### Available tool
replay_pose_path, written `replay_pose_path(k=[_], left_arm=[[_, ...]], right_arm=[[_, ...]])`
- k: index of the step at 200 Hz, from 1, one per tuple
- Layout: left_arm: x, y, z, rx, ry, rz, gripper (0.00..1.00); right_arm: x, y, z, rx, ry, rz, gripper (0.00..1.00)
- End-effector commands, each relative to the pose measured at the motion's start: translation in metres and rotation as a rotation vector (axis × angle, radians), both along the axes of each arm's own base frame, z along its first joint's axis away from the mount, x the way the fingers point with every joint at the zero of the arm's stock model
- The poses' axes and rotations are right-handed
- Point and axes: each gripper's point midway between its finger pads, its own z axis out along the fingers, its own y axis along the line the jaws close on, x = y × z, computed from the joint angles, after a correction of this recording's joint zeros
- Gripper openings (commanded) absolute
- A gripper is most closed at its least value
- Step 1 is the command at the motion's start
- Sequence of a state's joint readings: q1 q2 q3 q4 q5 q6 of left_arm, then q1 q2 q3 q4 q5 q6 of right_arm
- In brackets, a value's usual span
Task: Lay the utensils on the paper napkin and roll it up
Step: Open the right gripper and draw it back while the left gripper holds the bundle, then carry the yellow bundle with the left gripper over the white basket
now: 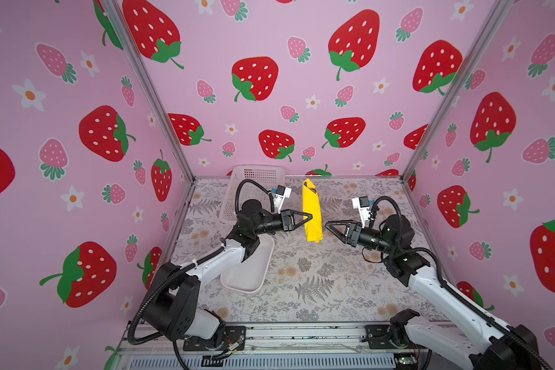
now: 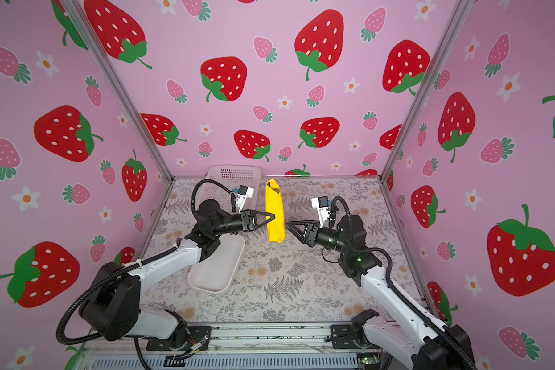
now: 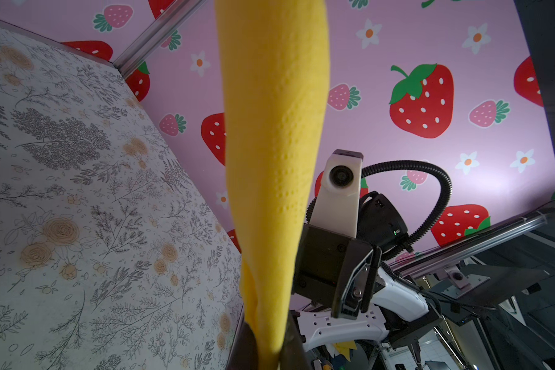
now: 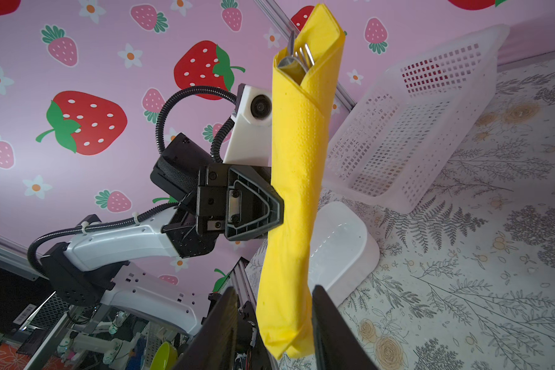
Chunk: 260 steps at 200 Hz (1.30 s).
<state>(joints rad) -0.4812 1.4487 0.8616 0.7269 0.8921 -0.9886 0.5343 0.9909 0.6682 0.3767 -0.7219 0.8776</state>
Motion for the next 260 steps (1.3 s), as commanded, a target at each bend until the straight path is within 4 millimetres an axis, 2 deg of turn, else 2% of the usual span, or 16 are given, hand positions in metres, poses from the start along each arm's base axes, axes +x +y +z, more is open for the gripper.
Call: replay_pose_path(k=[1,72,163,212,260], left_arm=[[-0.001,0.008,0.013,-0.013,-0.060,-0.010,0.01],[0.017,0.026,0.005,0.014,-0.040,0.031,0.01],[0.053,0.057,-0.006,0.044,-0.007,0.077,0.01],[0.088,0.086,-0.015,0.062,0.019,0.116,0.01],[0.125,0.117,-0.031,0.068,0.076,0.164,0.01]], right_arm=[[0.002,-0.002,0.008,-0.001,-0.044,-0.020,0.42],[0.013,-0.006,-0.008,-0.067,-0.028,-0.060,0.44],[0.032,0.000,-0.041,-0.215,0.013,-0.073,0.46],[0.042,0.010,-0.052,-0.238,0.044,-0.037,0.47],[0.052,0.021,-0.063,-0.251,0.076,-0.001,0.48]])
